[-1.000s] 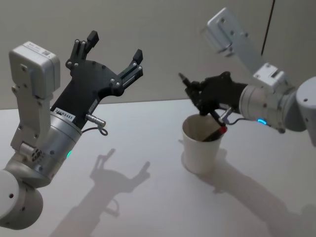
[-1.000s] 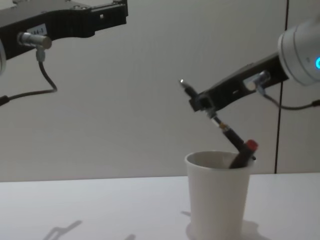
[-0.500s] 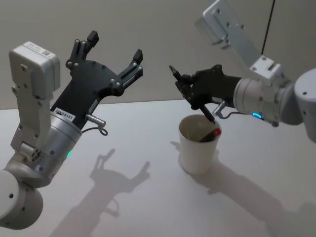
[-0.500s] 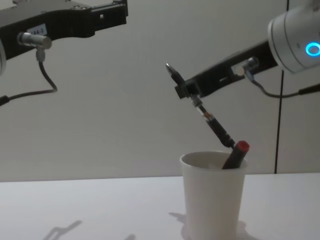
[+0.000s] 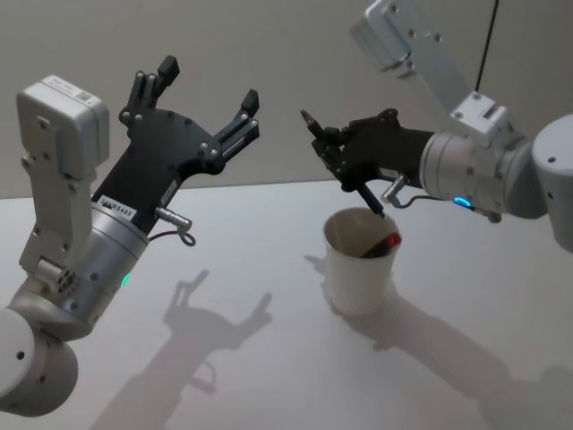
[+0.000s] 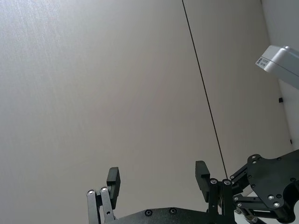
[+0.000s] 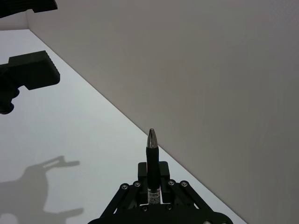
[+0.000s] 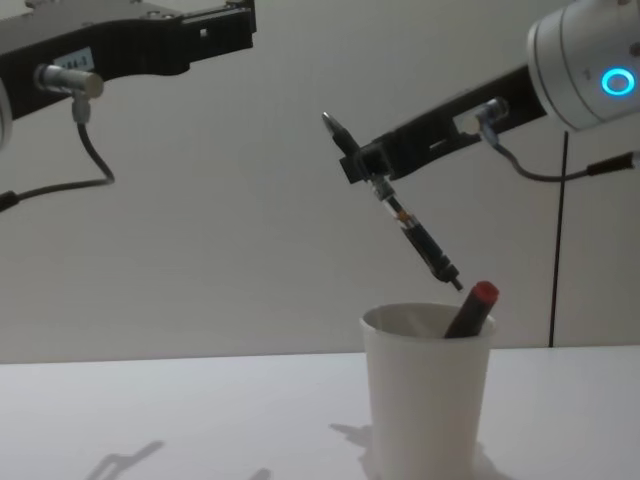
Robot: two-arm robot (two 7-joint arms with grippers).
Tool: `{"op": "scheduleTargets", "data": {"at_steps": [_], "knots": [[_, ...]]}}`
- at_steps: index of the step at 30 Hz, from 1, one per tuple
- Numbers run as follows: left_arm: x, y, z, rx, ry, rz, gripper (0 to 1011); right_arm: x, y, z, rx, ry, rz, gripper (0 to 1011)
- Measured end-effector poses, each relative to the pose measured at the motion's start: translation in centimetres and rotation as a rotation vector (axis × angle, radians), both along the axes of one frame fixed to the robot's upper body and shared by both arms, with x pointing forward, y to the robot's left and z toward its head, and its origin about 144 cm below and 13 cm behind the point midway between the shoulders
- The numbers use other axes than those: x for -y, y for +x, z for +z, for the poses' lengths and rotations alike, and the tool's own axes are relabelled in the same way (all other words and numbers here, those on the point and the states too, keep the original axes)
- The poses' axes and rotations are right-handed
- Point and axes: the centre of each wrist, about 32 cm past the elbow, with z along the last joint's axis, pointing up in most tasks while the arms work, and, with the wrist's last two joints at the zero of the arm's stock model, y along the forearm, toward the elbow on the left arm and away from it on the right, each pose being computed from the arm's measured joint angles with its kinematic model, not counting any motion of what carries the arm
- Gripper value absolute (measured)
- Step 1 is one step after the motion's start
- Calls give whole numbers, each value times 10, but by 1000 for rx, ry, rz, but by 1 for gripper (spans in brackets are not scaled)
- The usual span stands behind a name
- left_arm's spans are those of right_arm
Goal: Place the pen into the pen holder.
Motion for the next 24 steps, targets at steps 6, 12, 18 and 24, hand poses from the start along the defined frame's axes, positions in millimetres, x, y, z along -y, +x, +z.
{"op": "scheduleTargets", "data": {"at_steps": [6,12,18,24], "knots": [[0,0,0,0,0,0,1001,-1,-1,-4,-7,7,6,144],[0,0,0,0,0,0,1001,-2,-3,-11,-9,26,5,144],[0,0,0,0,0,0,1001,-5,-5,-19,-12,44,2,144],[0,0,0,0,0,0,1001,-6,-5,-23,-14,57,0,144]]}}
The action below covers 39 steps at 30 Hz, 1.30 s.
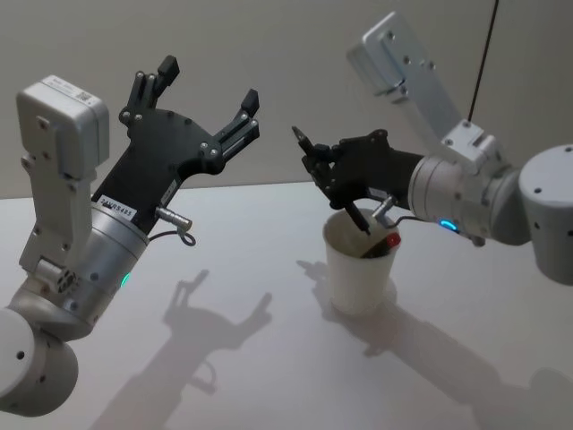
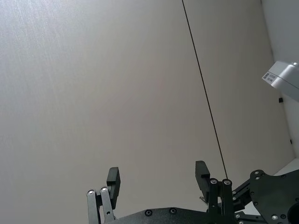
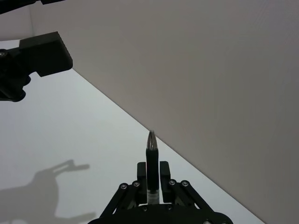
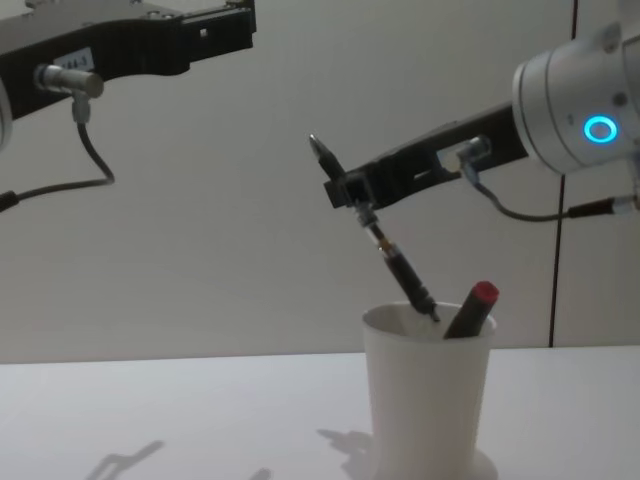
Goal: Place the pen into the pen holder.
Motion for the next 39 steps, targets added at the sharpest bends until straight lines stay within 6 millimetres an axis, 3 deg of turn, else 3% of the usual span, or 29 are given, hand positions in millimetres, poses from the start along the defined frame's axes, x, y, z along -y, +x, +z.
{"op": "scheduleTargets", "data": {"at_steps": [10,12,15,27,31,39], "knots": [[0,0,0,0,0,0,1001,-2,-1,-4,-3,11,-2,393],[0,0,0,0,0,0,1001,-2,-1,-4,-3,12,-2,496],[0,0,0,0,0,0,1001,-2,-1,-5,-3,13,-3,555],[0,0,0,0,0,0,1001,-2,-1,-6,-3,17,-3,951],[0,0,0,0,0,0,1001,-1,-2,-5,5,22,-7,1000],[0,0,0,0,0,0,1001,5,-10,8,74,59,-37,1001]]}}
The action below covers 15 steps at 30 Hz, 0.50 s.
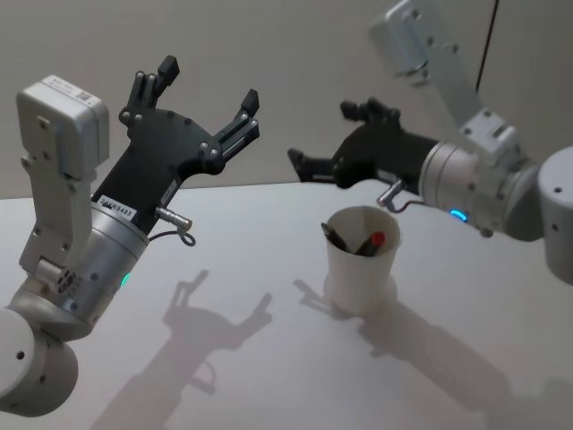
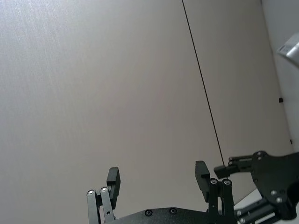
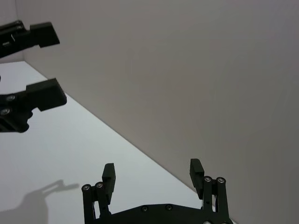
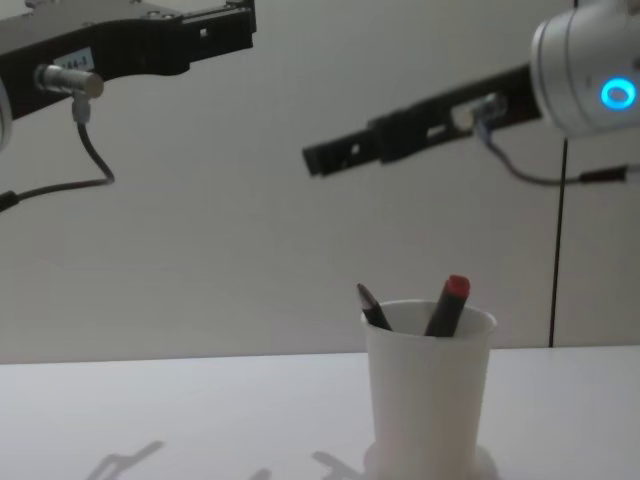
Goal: Place the pen into the pen holder.
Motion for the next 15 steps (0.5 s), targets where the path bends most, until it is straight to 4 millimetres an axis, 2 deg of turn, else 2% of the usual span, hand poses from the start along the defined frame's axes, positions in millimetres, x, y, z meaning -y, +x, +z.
{"op": "scheduleTargets", "data": {"at_steps": [15], "knots": [[0,0,0,0,0,0,1001,17,-23,36,199,64,-106,1001]]}}
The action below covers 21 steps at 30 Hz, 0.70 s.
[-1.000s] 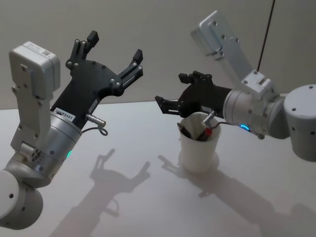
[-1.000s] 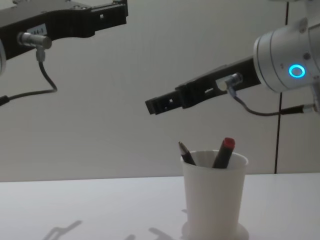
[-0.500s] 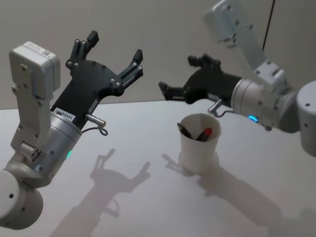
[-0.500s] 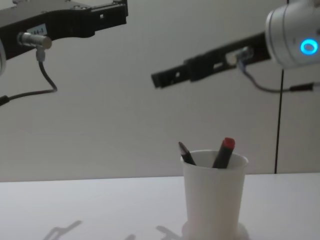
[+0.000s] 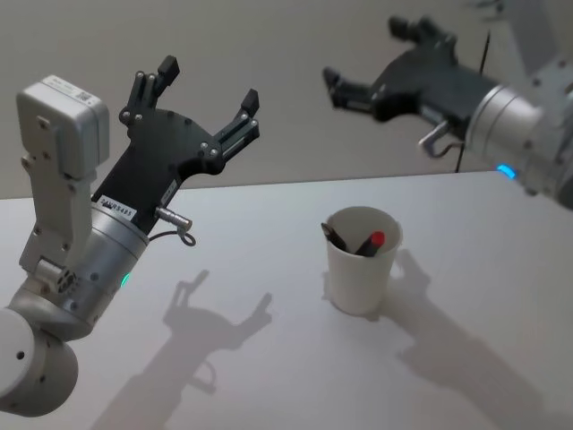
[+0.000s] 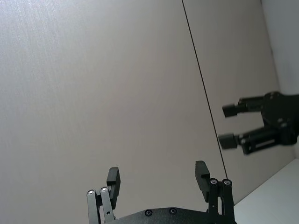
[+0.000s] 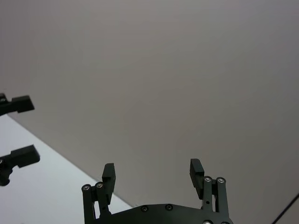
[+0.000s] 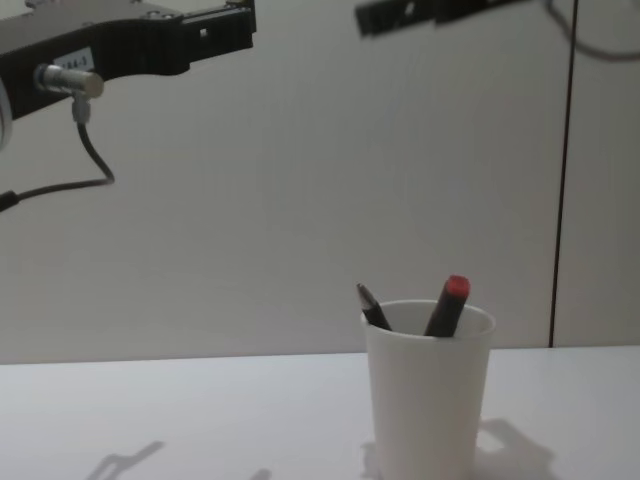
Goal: Place the pen into the pen holder.
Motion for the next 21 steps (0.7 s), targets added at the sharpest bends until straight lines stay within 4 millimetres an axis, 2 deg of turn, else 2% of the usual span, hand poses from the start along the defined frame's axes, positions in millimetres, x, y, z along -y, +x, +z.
{"op": "scheduleTargets", "data": {"at_steps": [13,21], "knots": [[0,0,0,0,0,0,1001,15,-21,34,185,51,-102,1001],[0,0,0,0,0,0,1001,21,-29,46,245,69,-136,1001]]}}
